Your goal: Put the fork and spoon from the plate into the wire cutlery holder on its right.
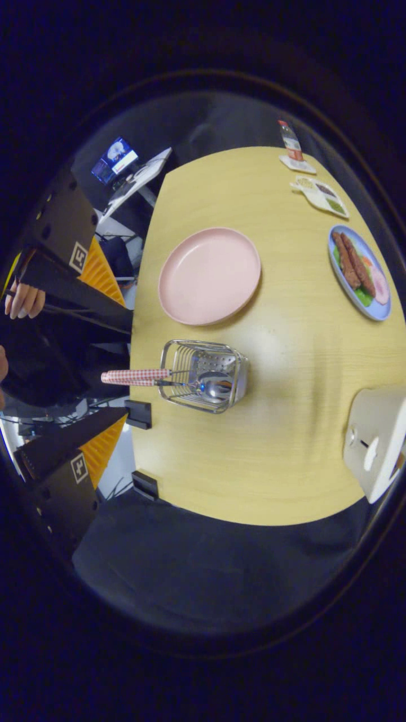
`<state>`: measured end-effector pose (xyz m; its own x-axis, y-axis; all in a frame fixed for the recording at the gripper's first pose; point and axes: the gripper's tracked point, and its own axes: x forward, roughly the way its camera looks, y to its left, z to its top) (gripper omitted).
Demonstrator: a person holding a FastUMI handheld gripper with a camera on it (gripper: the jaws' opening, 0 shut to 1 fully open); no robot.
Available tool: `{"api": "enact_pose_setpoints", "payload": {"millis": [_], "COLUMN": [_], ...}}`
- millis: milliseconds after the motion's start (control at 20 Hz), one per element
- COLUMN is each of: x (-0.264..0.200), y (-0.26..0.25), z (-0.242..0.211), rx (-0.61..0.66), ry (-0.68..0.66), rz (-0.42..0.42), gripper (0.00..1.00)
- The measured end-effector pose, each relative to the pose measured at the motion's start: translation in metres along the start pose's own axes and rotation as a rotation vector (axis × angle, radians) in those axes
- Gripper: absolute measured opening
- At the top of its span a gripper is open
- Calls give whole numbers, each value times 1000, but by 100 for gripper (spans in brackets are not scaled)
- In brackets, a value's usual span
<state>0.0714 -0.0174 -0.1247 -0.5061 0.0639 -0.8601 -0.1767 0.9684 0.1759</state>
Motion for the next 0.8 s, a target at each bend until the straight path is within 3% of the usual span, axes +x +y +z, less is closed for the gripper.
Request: {"api": "enact_pose_setpoints", "payload": {"millis": [150, 350, 600, 800], "x": [-23, -58, -104, -149], "y": [1, -16, 9, 11], "z": [-3, -4, -49, -84], "rx": [-7, -9, 58, 99], "ry": [-260, -752, -1210, -1558], "rz": [21, -44, 79, 54], "gripper": [97, 98, 97, 97]}}
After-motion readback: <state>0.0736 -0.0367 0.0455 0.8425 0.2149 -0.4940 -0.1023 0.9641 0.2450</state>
